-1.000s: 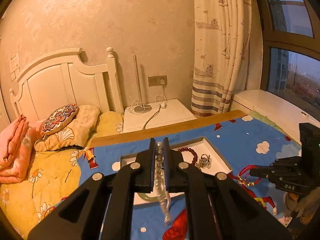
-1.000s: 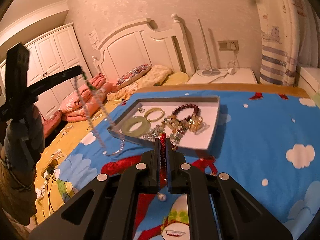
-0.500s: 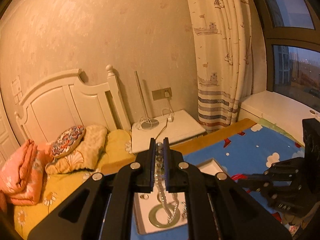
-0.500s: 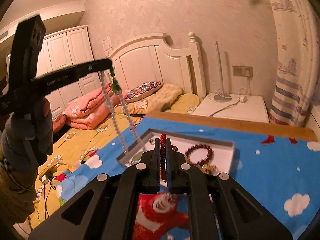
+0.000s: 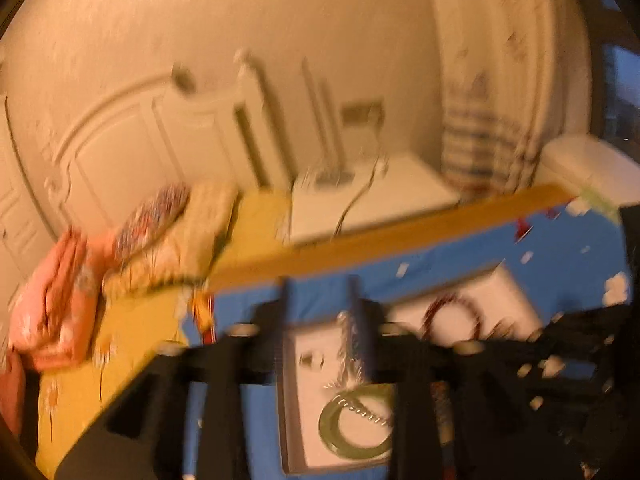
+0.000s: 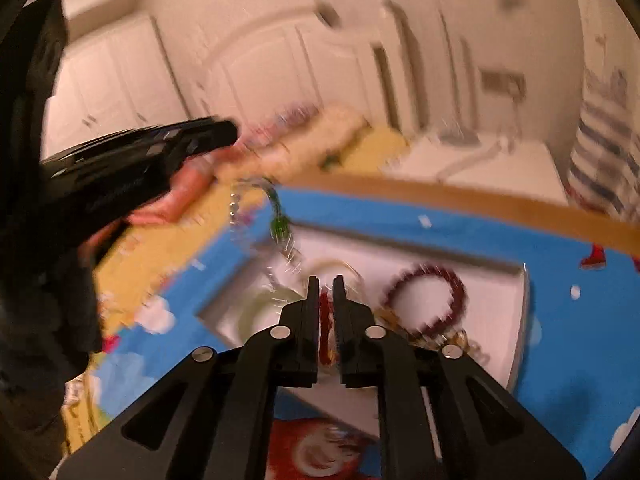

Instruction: Organize jewelry

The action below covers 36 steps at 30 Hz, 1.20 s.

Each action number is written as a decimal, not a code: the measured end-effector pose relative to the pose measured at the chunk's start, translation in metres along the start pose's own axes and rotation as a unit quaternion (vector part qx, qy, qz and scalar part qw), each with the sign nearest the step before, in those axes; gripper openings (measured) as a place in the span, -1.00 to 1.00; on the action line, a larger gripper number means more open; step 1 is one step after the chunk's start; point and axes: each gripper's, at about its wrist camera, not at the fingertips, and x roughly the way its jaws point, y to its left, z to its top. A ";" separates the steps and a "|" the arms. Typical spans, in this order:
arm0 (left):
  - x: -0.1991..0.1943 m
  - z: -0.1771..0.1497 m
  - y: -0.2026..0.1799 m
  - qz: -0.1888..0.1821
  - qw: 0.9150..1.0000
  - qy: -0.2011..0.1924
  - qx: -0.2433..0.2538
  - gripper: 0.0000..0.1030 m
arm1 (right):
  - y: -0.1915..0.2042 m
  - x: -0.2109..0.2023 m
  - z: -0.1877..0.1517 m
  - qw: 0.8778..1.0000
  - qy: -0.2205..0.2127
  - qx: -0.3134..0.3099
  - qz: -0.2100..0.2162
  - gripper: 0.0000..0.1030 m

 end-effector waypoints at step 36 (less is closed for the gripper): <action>-0.053 -0.177 -0.075 -0.134 0.989 0.062 -0.002 0.89 | 0.009 -0.065 -0.155 0.994 0.078 -0.080 -0.013 -0.29</action>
